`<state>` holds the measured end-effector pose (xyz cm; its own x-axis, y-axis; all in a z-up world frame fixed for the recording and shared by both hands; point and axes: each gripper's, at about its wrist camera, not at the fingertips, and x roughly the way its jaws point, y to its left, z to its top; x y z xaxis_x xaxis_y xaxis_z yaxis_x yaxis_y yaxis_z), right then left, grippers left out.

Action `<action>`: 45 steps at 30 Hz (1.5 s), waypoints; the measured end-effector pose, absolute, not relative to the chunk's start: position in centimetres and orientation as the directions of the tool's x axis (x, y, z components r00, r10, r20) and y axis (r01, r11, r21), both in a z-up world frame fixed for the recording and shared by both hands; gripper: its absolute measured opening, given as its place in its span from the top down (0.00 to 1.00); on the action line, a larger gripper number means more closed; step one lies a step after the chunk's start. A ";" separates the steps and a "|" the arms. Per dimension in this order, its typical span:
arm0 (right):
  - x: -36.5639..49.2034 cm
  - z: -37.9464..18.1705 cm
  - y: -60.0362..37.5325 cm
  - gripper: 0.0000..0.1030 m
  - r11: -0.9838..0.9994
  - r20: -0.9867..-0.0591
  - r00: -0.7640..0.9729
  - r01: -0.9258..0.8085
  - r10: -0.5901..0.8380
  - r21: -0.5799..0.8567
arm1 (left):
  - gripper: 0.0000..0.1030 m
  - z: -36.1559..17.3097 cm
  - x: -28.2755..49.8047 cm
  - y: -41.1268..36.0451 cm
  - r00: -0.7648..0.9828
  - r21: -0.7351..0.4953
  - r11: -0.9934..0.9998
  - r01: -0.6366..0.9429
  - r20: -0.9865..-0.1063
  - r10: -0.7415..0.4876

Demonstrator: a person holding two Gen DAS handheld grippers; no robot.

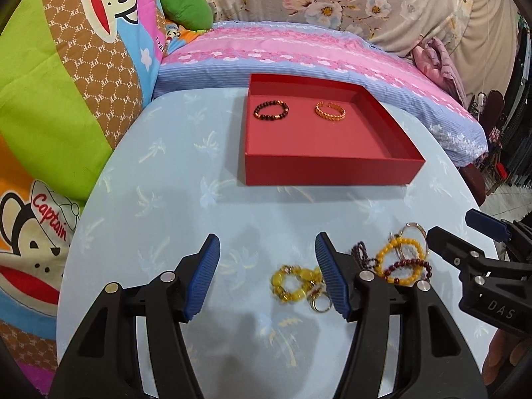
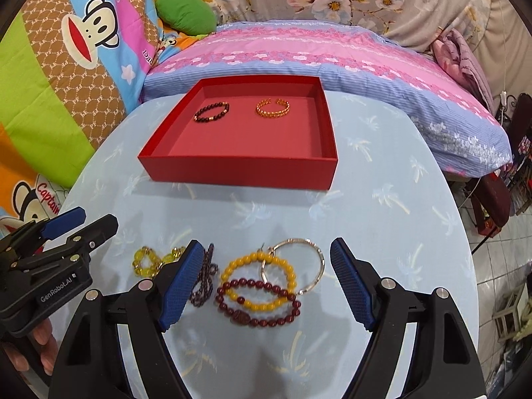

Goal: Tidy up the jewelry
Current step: 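Lift both grippers out of the red tray back toward the bracelets, then grasp the yellow amber bracelet with the left gripper while the right gripper grasps the dark red bead bracelet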

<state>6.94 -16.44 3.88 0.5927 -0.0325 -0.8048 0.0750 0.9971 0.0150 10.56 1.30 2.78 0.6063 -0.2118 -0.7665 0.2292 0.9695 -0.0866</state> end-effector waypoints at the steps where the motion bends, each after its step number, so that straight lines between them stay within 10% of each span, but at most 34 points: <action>1: 6.6 3.7 -16.4 0.27 0.997 -0.806 0.591 0.077 -0.033 0.016 | 0.43 2.7 10.3 1.2 0.603 -0.090 0.969 0.230 -0.768 -0.215; 23: 2.2 -0.4 -18.5 0.27 0.988 -0.862 0.507 0.148 -0.031 0.052 | 0.31 -1.5 8.4 2.9 0.557 -0.092 0.981 0.169 -0.813 -0.172; 38: 3.7 -1.0 -18.6 0.27 0.988 -0.867 0.498 0.145 -0.028 0.052 | 0.55 -3.4 11.2 0.3 0.541 -0.030 0.975 0.218 -0.828 -0.146; 45: 4.4 -1.7 -19.0 0.29 0.987 -0.872 0.490 0.152 -0.024 0.058 | 0.91 -3.2 11.3 -0.3 0.538 -0.044 0.968 0.246 -0.825 -0.174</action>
